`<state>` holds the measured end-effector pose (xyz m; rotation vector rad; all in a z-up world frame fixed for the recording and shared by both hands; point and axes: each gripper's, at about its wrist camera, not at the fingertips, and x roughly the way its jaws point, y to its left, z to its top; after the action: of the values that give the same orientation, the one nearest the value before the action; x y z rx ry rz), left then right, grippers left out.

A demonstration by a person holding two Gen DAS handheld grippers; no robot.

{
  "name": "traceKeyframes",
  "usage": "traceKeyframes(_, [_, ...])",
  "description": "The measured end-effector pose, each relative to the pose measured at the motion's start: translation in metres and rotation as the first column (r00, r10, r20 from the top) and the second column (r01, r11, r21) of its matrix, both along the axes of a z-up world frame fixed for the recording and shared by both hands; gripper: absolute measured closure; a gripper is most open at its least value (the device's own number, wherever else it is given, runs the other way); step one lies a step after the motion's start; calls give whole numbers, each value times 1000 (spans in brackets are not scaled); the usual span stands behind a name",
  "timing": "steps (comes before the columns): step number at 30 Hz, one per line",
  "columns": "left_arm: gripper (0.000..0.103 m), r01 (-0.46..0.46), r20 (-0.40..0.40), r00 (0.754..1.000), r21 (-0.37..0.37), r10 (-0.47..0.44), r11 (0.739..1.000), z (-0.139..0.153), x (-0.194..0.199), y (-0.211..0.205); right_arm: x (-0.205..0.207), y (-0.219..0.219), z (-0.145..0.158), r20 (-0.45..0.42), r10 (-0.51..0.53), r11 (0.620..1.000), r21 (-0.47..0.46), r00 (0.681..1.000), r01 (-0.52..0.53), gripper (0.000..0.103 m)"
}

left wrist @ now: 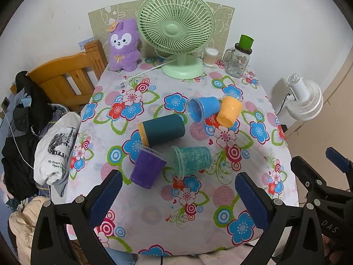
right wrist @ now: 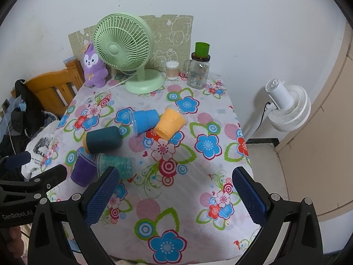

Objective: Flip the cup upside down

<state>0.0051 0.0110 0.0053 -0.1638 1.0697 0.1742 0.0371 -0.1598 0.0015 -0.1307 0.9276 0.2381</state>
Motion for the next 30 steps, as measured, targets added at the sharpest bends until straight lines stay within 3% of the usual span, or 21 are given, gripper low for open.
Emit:
traceKeyframes(17, [0,-26,3,1000,51,26,998,4,17,-19,30,-18,-7,-12,71,997,8,997,-71,0])
traceKeyframes(30, [0,32,-38,999,89,-28,996,-4,78,-15,88,-9,-15,-66,81,996,40,995,-78,0])
